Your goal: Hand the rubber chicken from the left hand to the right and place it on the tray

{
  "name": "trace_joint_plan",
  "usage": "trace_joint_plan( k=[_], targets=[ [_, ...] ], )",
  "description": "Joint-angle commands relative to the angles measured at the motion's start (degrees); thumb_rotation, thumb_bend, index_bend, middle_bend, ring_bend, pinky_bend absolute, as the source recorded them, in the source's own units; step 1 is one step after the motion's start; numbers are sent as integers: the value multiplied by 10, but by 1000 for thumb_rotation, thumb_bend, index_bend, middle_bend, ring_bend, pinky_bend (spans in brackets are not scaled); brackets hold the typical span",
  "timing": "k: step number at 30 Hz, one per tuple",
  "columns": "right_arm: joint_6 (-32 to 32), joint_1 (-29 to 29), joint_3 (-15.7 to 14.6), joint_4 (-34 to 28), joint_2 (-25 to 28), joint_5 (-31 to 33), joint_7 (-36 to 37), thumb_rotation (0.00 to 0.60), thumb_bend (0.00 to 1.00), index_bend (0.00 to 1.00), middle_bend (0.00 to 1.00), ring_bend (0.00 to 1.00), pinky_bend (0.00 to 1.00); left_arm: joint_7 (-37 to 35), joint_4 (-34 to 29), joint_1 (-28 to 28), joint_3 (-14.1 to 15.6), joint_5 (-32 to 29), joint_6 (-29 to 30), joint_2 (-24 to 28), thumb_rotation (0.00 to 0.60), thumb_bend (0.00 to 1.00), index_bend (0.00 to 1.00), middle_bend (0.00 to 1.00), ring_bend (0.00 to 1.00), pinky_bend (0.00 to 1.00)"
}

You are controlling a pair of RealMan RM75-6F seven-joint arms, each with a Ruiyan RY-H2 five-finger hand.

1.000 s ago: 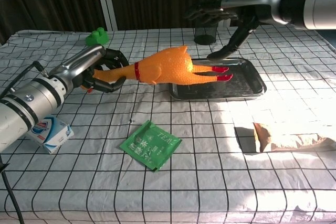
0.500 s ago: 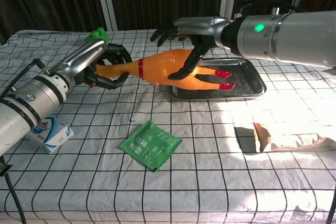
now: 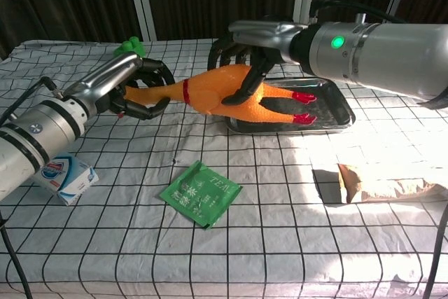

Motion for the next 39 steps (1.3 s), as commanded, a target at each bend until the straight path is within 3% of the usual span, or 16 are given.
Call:
trace_joint_plan(
  k=[1,5,7,8,9,11,12,25,34,37,39],
  targets=[
    [23,-3,-11,3,-5,-6,-34,600,406,1000,872,857,991,0,-2,0,-1,-1,-1,2,600,930,509,680,424,673],
    [47,-14,-4,5,-15,-24,-26,600,415,988,874,837,972,1,-3,0,-2,-3,-2,3,600,930,509,679,424,673],
    [36,-18,-10,0,-7,-33,-18,600,366,822,787,704,776,1,-4,0,-3,-4,-3,3,600,931,509,679,424,673],
    [24,-19,-12,-3,0,-34,-12,600,311,604,647,553,548,0,-4,0,-3,-4,-3,3,600,930,509,680,424,673],
    [6,-19,-13,-8,10,-27,-3,600,246,338,440,358,298,0,-4,0,-4,-5,-3,4,600,930,509,679,424,673],
    [-25,-14,-14,-18,29,-11,-1,600,172,49,129,91,46,0,-4,0,-3,-5,-4,4,600,930,509,679,424,674],
    [-31,-13,-13,-22,36,-2,-1,600,141,0,32,14,1,0,-5,0,-3,-5,-5,4,600,930,509,679,424,674],
    [-25,-23,-12,-33,55,-31,16,600,83,0,0,0,0,1,-8,0,-3,-4,-5,7,600,929,509,680,424,674],
    [-31,-29,-9,-6,25,-38,48,600,83,1,7,0,5,-1,-4,-2,-2,-5,-9,6,600,927,509,679,424,674],
    [-26,-33,-3,2,12,-33,59,600,95,138,146,108,203,-5,-3,-1,-2,-5,-11,7,600,927,509,679,424,674],
    [-13,-36,2,11,2,-37,63,600,139,314,256,228,349,-8,-2,-1,-2,-6,-12,7,600,928,510,680,424,674]
  ],
)
